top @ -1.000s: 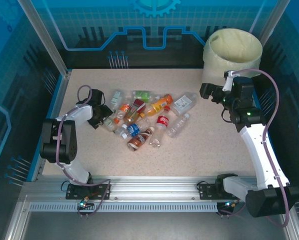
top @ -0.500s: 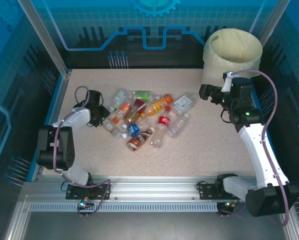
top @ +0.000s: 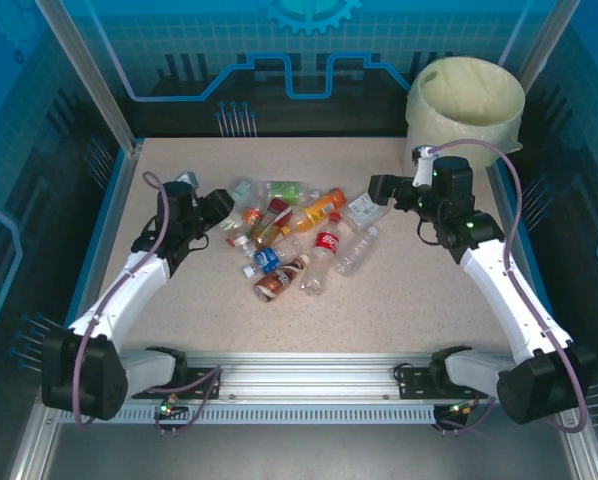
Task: Put the plastic bottles in the bin
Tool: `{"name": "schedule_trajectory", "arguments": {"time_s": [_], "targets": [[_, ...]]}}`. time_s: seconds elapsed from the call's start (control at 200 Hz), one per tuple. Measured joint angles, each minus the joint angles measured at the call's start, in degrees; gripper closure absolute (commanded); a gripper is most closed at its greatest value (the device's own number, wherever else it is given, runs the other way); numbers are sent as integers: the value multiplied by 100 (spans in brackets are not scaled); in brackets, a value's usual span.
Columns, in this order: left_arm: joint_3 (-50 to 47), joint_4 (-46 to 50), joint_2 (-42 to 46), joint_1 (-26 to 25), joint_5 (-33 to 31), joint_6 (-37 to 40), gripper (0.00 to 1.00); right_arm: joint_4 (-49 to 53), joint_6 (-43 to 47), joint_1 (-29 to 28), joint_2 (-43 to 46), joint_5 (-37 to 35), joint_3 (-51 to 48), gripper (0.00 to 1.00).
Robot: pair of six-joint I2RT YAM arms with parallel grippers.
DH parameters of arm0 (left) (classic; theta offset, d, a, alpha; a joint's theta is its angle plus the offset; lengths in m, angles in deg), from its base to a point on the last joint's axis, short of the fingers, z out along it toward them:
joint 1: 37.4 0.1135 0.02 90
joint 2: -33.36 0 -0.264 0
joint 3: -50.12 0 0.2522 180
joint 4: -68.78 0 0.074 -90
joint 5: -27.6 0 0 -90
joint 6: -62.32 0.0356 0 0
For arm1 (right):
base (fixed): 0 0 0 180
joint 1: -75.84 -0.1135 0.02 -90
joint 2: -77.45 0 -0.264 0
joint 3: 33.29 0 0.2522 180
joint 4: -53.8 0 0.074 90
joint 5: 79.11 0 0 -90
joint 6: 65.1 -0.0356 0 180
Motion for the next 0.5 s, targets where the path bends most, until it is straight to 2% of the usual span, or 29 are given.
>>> {"name": "schedule_trajectory", "arguments": {"time_s": [0.28,0.5], "targets": [[313,-809,-291,-793,352,22,53,-562,-470,-437,-87,387,-350,0],[852,-1237,-697,-1198,509,-85,53,-1250,-713,-1141,-107,872,-723,0]]}}
